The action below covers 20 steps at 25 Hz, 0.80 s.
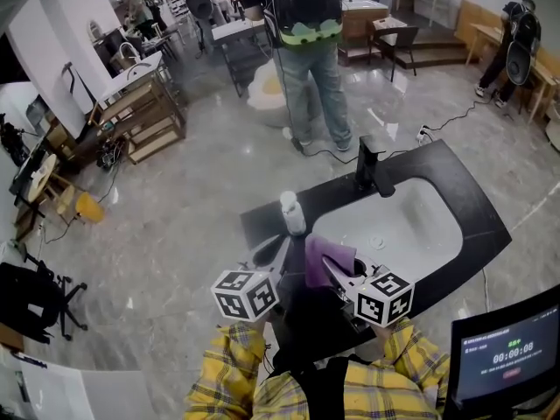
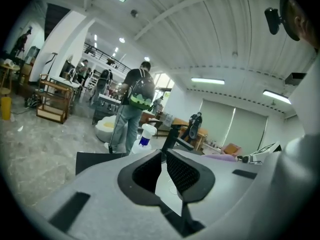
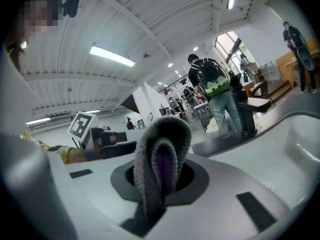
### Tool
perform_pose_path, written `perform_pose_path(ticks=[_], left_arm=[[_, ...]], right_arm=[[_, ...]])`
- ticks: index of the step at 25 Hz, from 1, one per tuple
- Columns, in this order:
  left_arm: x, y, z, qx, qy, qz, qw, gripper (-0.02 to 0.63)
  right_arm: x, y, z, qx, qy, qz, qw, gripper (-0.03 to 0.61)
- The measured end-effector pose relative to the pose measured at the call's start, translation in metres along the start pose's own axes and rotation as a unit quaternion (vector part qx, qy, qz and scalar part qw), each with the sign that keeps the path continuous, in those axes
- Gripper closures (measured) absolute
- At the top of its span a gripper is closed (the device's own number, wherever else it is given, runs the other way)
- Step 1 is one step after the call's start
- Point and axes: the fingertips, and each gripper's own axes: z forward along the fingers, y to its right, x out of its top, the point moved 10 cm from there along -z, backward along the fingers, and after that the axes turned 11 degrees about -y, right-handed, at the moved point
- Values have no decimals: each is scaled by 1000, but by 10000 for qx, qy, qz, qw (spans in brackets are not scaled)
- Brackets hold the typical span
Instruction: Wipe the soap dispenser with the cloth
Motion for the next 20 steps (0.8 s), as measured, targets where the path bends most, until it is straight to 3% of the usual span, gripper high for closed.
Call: perform_pose_path(ticks=[8, 20], left_arm=[[29, -20, 6, 118, 243, -124, 9996, 603], [68, -37, 26, 87, 381, 25, 9992, 601]], right_arm=[[12, 6, 11, -138, 29, -18, 9999, 537], [27, 19, 28, -255, 18, -123, 9996, 537]])
